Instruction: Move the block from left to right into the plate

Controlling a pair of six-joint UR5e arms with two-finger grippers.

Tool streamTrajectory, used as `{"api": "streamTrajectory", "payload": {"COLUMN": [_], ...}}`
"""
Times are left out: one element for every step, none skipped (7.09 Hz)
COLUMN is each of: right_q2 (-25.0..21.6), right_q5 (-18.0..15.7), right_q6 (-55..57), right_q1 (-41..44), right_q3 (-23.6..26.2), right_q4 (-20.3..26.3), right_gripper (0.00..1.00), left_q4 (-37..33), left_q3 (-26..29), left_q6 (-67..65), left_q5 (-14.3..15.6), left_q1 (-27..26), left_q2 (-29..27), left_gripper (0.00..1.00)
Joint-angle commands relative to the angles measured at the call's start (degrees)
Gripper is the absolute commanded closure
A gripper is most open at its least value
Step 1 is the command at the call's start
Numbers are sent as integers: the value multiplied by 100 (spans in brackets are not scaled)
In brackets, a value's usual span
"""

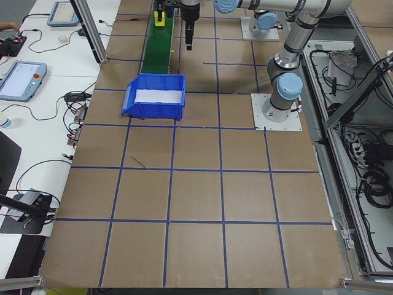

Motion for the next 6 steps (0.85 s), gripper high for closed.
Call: {"api": "streamTrajectory", "payload": {"right_q2": [-622,-851,-1018,-1063,-1064,-1160], "right_q5": [-773,-774,-747,-712,-712,-747], "right_q6": [-2218,-3299,-3988,-4648,-5307,-5426], "right_q1": [-1032,-1848,-2718,-3527,-4301,-4979], "right_q3": [208,479,743,1015,1201,1350], "right_q4": [91,100,370,355,372,442], "right_gripper": [55,56,56,56,58,59], "left_q4": [6,6,6,15,6,24], "left_q3": [-32,-32,-32,-41,-41,-50], "left_q6": [-17,-17,-17,-17,-17,-9], "left_q5": [-253,-253,-262,-253,-253,-262], "left_q1": [8,8,8,8,-1,-1], "left_q2": [0,0,0,0,0,0], "left_gripper": [0,0,0,0,0,0]}}
